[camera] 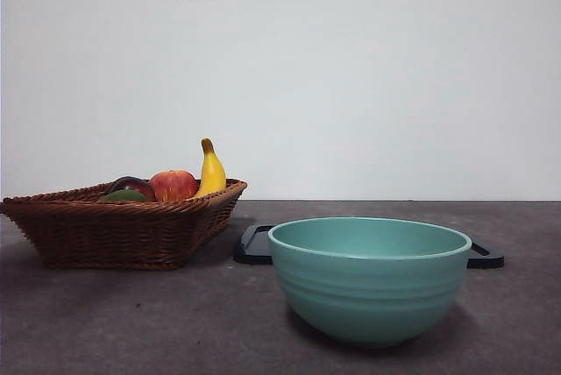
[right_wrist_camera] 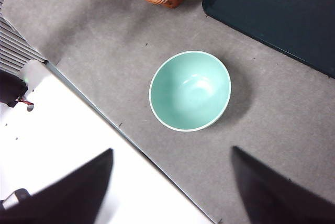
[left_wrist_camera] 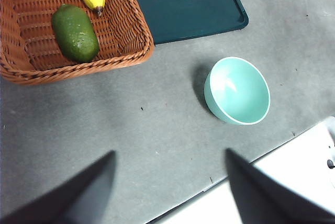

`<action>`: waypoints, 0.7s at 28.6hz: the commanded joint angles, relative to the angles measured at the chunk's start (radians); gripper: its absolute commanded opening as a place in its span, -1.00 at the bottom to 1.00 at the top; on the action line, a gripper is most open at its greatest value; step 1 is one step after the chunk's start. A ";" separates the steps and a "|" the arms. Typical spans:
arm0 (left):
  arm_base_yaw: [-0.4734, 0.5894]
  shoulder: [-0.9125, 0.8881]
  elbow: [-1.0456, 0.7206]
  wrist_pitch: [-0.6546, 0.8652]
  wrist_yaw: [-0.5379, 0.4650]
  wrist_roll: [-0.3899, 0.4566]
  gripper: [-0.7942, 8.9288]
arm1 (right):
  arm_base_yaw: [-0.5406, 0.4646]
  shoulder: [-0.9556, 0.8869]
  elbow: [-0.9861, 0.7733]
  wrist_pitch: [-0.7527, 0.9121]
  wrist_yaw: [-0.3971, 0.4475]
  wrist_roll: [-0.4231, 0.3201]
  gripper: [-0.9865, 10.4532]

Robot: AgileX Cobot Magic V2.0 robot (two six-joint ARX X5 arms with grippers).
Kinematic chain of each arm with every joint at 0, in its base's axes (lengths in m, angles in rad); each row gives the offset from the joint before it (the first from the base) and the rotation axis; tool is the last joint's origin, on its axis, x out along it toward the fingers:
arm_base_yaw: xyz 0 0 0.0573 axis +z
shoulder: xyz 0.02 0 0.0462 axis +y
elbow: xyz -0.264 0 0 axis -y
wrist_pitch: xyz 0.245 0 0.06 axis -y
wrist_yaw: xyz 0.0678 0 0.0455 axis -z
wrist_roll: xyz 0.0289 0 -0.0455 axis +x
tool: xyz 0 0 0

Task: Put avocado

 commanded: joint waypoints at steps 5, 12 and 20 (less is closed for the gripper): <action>-0.004 0.029 0.020 0.023 0.005 -0.003 -0.05 | 0.005 0.006 0.019 0.010 -0.002 0.003 -0.09; -0.013 0.129 0.031 0.094 -0.014 -0.022 -0.06 | 0.005 0.006 0.019 0.011 -0.002 0.003 -0.09; -0.072 0.366 0.145 0.177 -0.159 -0.029 -0.06 | 0.005 0.006 0.019 0.011 -0.001 0.002 -0.09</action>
